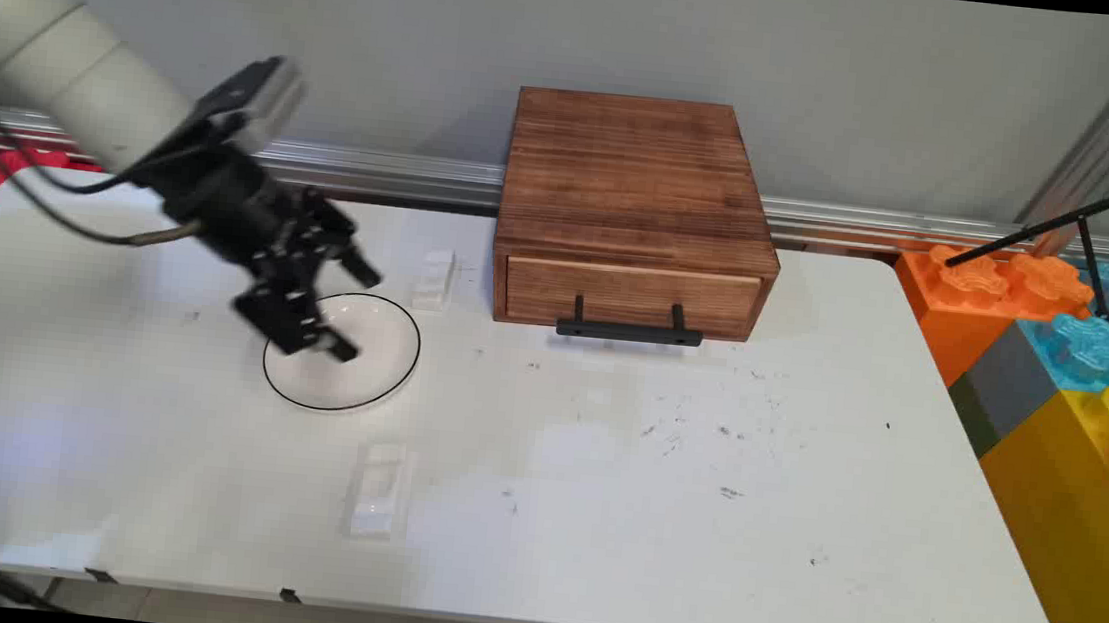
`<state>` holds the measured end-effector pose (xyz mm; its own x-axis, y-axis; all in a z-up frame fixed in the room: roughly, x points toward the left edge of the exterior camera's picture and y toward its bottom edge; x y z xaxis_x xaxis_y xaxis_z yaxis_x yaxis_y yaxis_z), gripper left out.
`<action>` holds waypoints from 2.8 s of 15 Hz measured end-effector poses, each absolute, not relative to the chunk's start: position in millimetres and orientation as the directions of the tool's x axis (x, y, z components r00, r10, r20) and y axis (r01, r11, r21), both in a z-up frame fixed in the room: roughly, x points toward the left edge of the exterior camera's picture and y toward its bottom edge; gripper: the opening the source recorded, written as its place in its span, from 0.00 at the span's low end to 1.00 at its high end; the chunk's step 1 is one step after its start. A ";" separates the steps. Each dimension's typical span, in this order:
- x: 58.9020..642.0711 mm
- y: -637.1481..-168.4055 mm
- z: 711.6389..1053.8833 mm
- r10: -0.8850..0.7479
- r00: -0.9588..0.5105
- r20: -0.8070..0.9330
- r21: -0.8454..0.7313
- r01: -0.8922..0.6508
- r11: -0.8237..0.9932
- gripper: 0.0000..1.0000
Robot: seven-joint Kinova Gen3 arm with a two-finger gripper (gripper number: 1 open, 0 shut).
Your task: Open the drawer
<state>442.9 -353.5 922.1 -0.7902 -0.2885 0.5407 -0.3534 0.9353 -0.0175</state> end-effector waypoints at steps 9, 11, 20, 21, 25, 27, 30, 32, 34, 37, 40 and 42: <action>364.0 -398.8 932.7 -0.314 -0.790 0.526 -0.071 -0.409 0.910 1.00; 347.2 -409.7 931.4 -0.318 -0.792 0.522 -0.081 -0.417 0.905 1.00; 266.3 -454.0 908.8 -0.279 -0.824 0.493 -0.143 -0.393 0.908 1.00; 259.6 -457.6 905.4 -0.275 -0.828 0.488 -0.151 -0.391 0.908 1.00; 239.7 -468.4 892.0 -0.265 -0.842 0.470 -0.172 -0.381 0.909 1.00; 231.0 -474.1 883.4 -0.260 -0.850 0.459 -0.181 -0.376 0.909 1.00; 219.9 -481.9 870.2 -0.253 -0.861 0.442 -0.194 -0.367 0.910 1.00; 214.2 -486.7 862.1 -0.248 -0.866 0.433 -0.201 -0.361 0.911 1.00; 207.8 -492.8 851.8 -0.244 -0.874 0.422 -0.209 -0.355 0.911 1.00; 201.4 -499.6 838.9 -0.239 -0.882 0.407 -0.217 -0.347 0.912 1.00; 197.2 -504.3 828.6 -0.235 -0.887 0.397 -0.221 -0.341 0.914 1.00; 194.4 -506.9 821.6 -0.232 -0.891 0.391 -0.222 -0.336 0.916 1.00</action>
